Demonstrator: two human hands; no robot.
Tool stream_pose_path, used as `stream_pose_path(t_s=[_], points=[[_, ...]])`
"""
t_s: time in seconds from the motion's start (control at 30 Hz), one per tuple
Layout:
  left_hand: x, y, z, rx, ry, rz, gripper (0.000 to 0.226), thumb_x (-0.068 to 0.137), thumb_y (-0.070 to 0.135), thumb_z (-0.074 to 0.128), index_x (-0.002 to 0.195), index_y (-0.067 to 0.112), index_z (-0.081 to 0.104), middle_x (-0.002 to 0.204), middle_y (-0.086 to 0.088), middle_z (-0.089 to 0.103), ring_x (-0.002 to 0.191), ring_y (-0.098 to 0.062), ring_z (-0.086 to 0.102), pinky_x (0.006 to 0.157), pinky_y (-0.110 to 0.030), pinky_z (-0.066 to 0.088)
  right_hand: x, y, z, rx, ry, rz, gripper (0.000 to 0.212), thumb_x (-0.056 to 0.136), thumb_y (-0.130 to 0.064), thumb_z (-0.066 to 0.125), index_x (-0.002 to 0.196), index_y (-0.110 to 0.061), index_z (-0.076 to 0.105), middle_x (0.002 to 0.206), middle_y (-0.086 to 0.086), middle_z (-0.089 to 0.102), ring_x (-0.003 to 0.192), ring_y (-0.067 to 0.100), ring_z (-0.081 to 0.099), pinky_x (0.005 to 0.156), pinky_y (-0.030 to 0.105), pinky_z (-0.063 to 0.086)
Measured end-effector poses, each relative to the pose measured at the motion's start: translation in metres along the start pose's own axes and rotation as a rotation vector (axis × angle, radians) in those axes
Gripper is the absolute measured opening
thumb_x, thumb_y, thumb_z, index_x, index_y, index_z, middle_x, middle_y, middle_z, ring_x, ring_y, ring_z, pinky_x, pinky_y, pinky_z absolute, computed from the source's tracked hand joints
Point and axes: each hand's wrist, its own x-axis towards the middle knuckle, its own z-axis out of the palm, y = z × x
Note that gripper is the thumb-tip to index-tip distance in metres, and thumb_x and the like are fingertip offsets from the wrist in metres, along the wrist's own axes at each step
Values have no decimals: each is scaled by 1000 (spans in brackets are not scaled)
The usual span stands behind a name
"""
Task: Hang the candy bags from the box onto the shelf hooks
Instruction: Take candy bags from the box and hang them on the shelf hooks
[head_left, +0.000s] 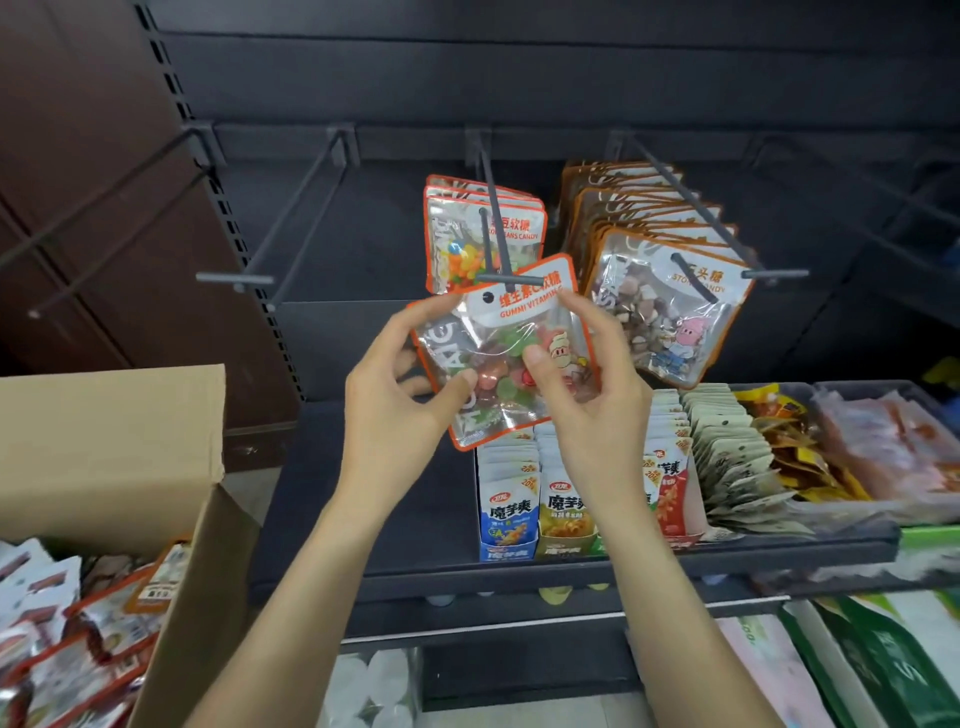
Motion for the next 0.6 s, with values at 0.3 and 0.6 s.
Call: stream_pose_path(t_s=[0.3, 0.6], points=[[13, -20, -7, 149, 27, 211, 45, 82, 0, 68, 113, 31, 57, 119, 7, 60, 111, -12, 61, 75, -17, 52, -2, 13, 9, -159, -34, -85, 45, 92, -29, 64, 131, -25, 42, 115, -49, 45, 100, -16, 56, 75, 6, 46], [15, -30, -4, 261, 139, 403, 31, 86, 1, 62, 113, 14, 59, 110, 11, 57, 102, -10, 59, 74, -16, 47, -5, 15, 13, -169, -19, -101, 56, 91, -33, 63, 141, -29, 37, 122, -52, 41, 101, -2, 61, 74, 2, 42]])
